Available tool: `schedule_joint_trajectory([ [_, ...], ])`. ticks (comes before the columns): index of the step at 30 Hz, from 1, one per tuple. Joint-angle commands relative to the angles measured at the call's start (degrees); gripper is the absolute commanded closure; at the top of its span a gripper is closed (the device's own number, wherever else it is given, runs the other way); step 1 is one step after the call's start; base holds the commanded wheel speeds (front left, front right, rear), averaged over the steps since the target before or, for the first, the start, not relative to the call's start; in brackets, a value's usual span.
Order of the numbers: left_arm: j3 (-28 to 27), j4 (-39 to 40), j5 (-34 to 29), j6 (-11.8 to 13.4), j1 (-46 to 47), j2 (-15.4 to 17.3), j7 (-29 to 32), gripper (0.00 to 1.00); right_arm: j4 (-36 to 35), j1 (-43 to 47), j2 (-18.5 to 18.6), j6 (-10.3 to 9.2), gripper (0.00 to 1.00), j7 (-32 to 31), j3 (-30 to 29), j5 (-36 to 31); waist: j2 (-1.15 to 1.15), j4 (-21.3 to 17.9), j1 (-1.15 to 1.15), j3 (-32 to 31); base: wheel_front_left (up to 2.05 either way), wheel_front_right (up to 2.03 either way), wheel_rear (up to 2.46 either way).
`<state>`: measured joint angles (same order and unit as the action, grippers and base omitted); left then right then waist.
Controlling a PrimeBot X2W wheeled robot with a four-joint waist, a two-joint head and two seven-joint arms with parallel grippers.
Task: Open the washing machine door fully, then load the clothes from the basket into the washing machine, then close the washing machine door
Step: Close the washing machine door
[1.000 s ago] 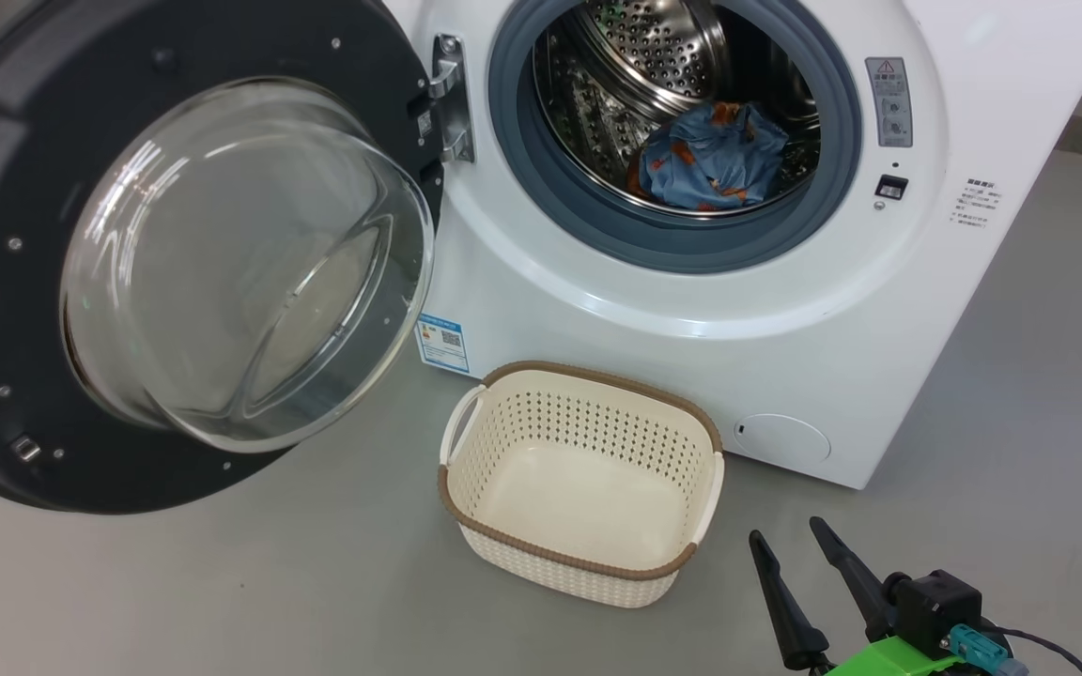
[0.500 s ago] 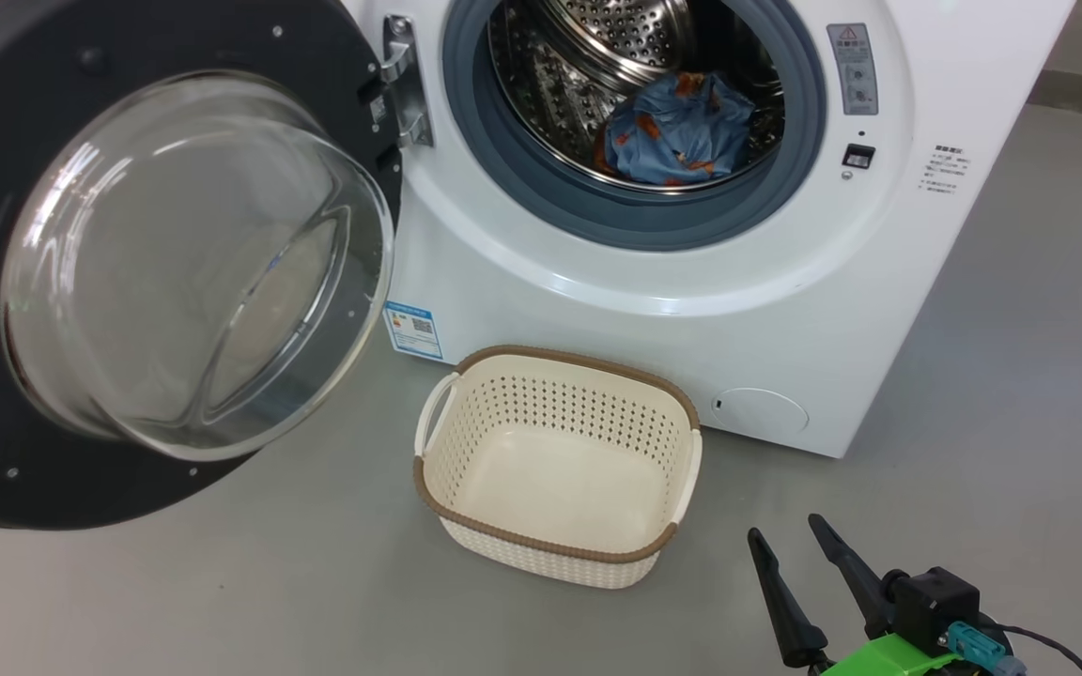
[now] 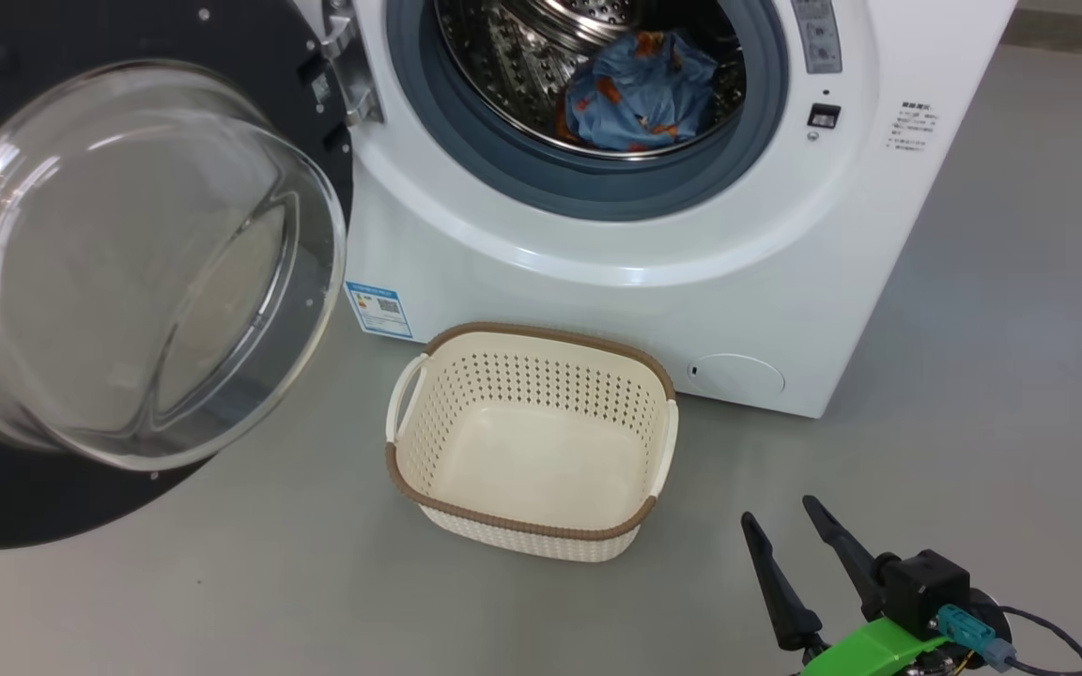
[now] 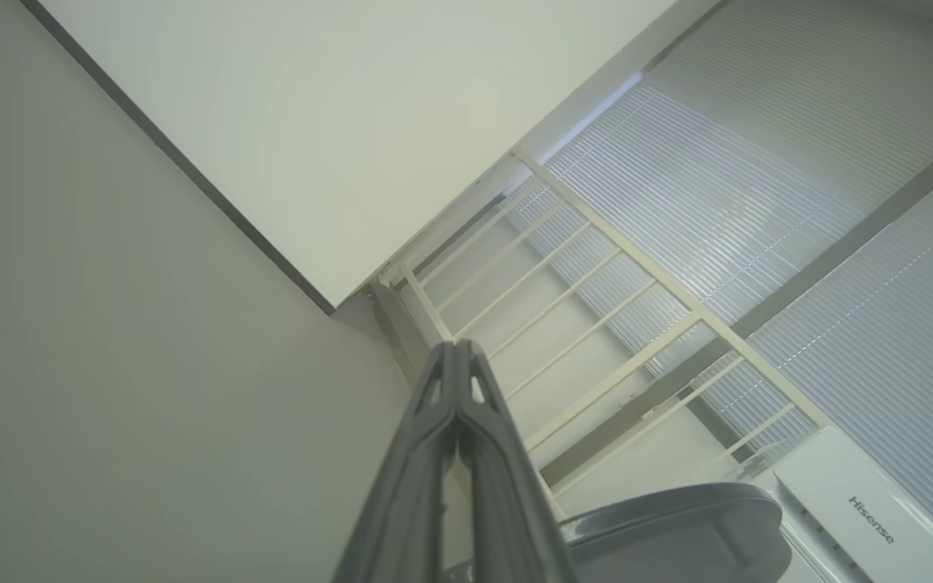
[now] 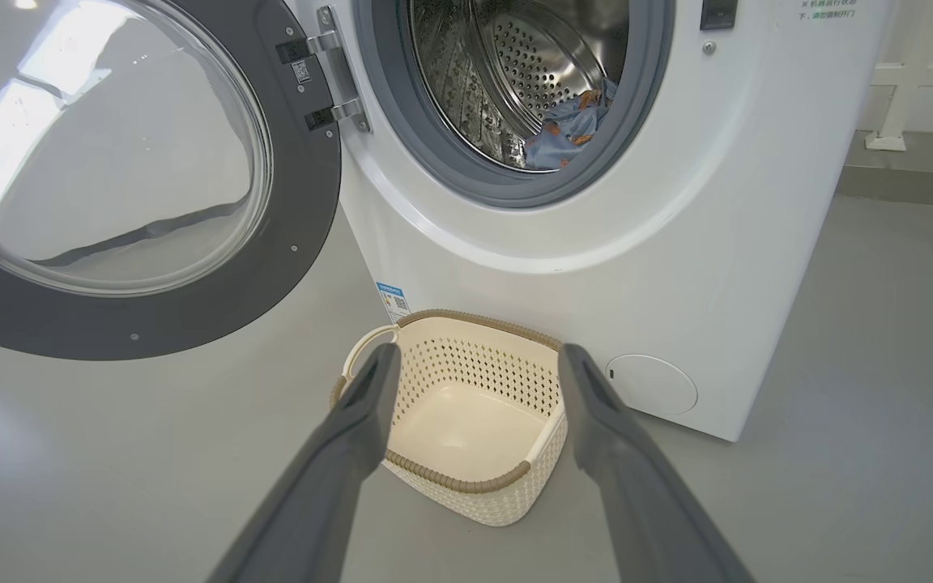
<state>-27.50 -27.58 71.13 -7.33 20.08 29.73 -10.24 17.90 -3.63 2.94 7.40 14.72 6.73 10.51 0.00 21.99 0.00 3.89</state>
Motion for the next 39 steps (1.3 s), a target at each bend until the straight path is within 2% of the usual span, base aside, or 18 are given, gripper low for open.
schedule_joint_trajectory([
  [1, -2.06, -0.39, 2.76, -0.15, 2.90, 4.88, 1.87, 1.00, -1.25, -2.55, -0.06, 0.09, 0.00, 0.28, 1.53, -0.61, 0.00, -0.90, 0.00, 1.07, 0.00, 0.00, 0.00],
  [6, -3.87, -8.76, 10.44, -0.15, 5.73, 6.78, 7.94, 1.00, -1.23, -3.51, -0.06, 0.09, 0.00, 0.28, 1.46, -1.86, 0.00, -2.09, 0.00, 2.80, 0.00, 0.00, 0.00],
  [14, -5.53, -14.76, 17.65, -0.15, 10.26, 8.25, 16.14, 1.00, -1.43, -4.88, -0.06, 0.09, 0.00, 0.28, 0.77, -4.09, 0.00, -3.80, 0.00, 5.70, 0.00, 0.00, 0.00],
  [26, -7.61, -18.35, 21.46, -0.15, 10.92, 7.30, 20.52, 1.00, -1.68, -6.03, -0.06, 0.09, 0.00, 0.28, 0.78, -4.90, 0.00, -5.66, 0.00, 7.88, 0.00, 0.00, 0.00],
  [34, -7.13, -17.81, 21.42, -0.15, 10.21, 6.10, 22.91, 1.00, -1.56, -5.88, -0.06, 0.09, 0.00, 0.28, 0.49, -5.18, 0.00, -5.79, 0.00, 7.74, 0.00, 0.00, 0.00],
  [39, -7.00, -15.46, 22.54, -0.15, 9.33, 5.05, 26.85, 1.00, -1.36, -5.91, -0.06, 0.09, 0.00, 0.28, 0.67, -5.08, 0.00, -5.53, 0.00, 7.48, 0.00, 0.00, 0.00],
])
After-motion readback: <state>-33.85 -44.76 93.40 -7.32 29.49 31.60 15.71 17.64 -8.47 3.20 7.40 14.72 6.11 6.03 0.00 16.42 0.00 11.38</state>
